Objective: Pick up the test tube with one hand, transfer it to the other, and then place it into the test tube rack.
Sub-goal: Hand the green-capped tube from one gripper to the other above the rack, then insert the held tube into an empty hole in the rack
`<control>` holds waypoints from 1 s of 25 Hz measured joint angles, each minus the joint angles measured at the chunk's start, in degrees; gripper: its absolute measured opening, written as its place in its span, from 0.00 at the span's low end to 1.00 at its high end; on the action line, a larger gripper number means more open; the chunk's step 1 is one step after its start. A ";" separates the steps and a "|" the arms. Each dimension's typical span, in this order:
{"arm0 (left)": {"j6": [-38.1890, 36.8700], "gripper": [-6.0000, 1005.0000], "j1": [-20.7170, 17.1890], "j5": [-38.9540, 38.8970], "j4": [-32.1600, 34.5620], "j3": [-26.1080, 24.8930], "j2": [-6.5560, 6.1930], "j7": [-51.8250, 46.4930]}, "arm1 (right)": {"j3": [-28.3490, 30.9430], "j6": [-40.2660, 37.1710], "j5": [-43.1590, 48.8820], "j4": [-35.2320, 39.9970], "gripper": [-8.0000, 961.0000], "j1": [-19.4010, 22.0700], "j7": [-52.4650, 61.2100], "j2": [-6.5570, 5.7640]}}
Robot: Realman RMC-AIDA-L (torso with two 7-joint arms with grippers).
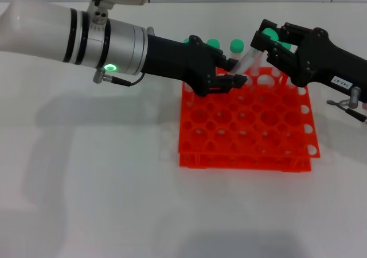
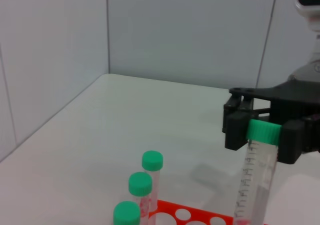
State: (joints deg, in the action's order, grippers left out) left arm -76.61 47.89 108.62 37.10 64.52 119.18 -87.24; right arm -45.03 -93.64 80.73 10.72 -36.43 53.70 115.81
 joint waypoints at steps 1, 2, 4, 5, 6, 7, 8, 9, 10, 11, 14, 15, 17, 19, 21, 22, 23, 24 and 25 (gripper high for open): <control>-0.05 0.19 -0.13 -0.02 0.36 0.01 0.00 -0.74 | 0.05 0.01 0.00 0.00 0.28 0.00 0.00 -0.04; -0.25 0.22 -0.29 -0.01 0.74 0.03 0.00 -1.55 | 0.08 0.02 0.00 0.01 0.28 -0.01 0.00 -0.09; -0.76 0.28 -0.41 0.12 1.10 0.19 0.00 -2.97 | 0.01 0.03 0.00 0.03 0.28 -0.02 0.00 -0.13; -1.10 0.31 -0.46 0.22 1.40 0.33 0.00 -3.86 | -0.07 0.04 0.00 0.09 0.28 -0.02 0.01 -0.18; -1.52 0.33 -0.54 0.29 1.81 0.49 0.00 -4.82 | -0.12 0.04 0.00 0.15 0.28 0.00 0.05 -0.21; -2.08 0.36 -0.76 0.37 2.44 0.63 -0.01 -5.92 | -0.16 0.04 0.00 0.23 0.28 0.07 0.15 -0.24; -2.63 0.45 -1.16 0.41 3.32 0.65 -0.02 -6.90 | -0.17 0.04 0.00 0.26 0.28 0.13 0.23 -0.26; -3.33 0.53 -1.82 0.64 4.49 0.66 -0.08 -8.12 | -0.18 0.05 0.00 0.29 0.28 0.17 0.29 -0.28; -4.10 0.61 -2.90 0.90 6.48 0.62 -0.13 -9.73 | -0.17 0.06 0.00 0.33 0.28 0.23 0.34 -0.30; -4.55 0.66 -4.41 1.35 9.14 0.63 -0.14 -11.33 | -0.18 0.09 0.01 0.38 0.28 0.31 0.41 -0.35; -4.84 0.79 -9.97 2.82 18.02 0.52 -0.08 -15.80 | -0.17 0.20 0.25 0.51 0.28 0.27 0.83 -0.54; -4.84 0.84 -11.86 3.08 20.69 0.40 -0.07 -16.81 | -0.18 0.31 0.38 0.68 0.28 0.21 1.07 -0.60; -4.75 0.84 -16.22 2.46 25.56 0.19 -0.05 -17.74 | -0.48 0.86 0.52 1.87 0.28 0.22 2.02 -0.64; -4.08 0.85 -21.16 0.26 29.76 0.04 -0.01 -17.33 | -1.53 1.94 0.58 3.67 0.28 0.54 3.27 -0.57; -2.95 0.86 -25.41 -2.01 31.97 0.01 0.07 -16.01 | -2.36 2.59 0.58 4.42 0.28 0.51 4.01 -0.56; -2.35 0.86 -27.12 -3.22 32.43 -0.01 0.09 -15.05 | -2.69 2.86 0.58 4.69 0.28 0.41 4.37 -0.57; -1.74 0.86 -29.23 -4.61 32.69 -0.01 0.12 -13.63 | -3.01 3.23 0.60 4.95 0.28 0.25 4.69 -0.61; -1.42 0.86 -30.87 -5.98 32.62 -0.01 0.17 -12.21 | -3.60 3.89 0.64 5.46 0.28 -0.11 5.18 -0.63; -1.17 0.87 -32.96 -7.80 32.39 0.00 0.21 -10.33 | -3.97 4.29 0.66 5.76 0.28 -0.32 5.38 -0.61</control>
State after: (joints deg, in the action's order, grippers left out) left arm -77.77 14.93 100.82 69.49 64.51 119.39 -97.56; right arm -49.00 -89.35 81.39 16.47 -36.75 59.07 115.20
